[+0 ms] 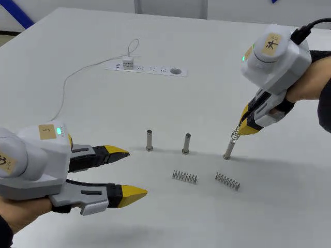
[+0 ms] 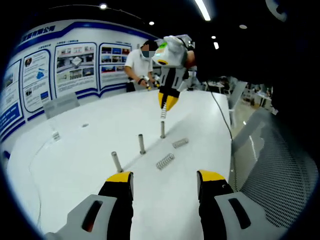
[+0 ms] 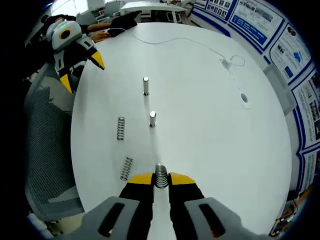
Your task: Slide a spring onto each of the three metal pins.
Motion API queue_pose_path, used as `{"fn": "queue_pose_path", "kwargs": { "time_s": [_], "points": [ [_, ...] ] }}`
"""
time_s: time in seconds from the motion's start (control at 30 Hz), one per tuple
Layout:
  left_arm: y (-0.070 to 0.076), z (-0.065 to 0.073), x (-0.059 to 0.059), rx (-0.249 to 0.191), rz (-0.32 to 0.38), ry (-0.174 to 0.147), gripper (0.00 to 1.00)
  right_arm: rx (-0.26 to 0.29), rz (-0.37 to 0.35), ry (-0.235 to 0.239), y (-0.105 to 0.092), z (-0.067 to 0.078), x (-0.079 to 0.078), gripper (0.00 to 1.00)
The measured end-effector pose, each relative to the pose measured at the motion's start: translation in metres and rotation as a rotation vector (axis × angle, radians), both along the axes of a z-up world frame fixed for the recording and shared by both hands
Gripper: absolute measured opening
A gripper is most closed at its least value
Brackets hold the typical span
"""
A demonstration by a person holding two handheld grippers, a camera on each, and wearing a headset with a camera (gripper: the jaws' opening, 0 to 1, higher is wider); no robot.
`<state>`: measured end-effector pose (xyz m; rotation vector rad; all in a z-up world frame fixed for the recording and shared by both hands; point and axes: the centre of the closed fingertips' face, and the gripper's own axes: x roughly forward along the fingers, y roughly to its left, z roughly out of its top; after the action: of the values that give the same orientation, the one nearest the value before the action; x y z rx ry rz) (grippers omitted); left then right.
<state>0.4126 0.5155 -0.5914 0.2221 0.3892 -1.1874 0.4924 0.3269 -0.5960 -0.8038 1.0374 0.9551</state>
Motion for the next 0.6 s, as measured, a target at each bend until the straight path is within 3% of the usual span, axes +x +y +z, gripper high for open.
{"fn": "queue_pose_path", "kwargs": {
  "time_s": [0.6],
  "points": [
    [0.005, -0.001, 0.003, -0.007, 0.015, 0.004, 0.52, -0.087, -0.003, 0.057, -0.004, -0.025, 0.004, 0.12]
  ]
}}
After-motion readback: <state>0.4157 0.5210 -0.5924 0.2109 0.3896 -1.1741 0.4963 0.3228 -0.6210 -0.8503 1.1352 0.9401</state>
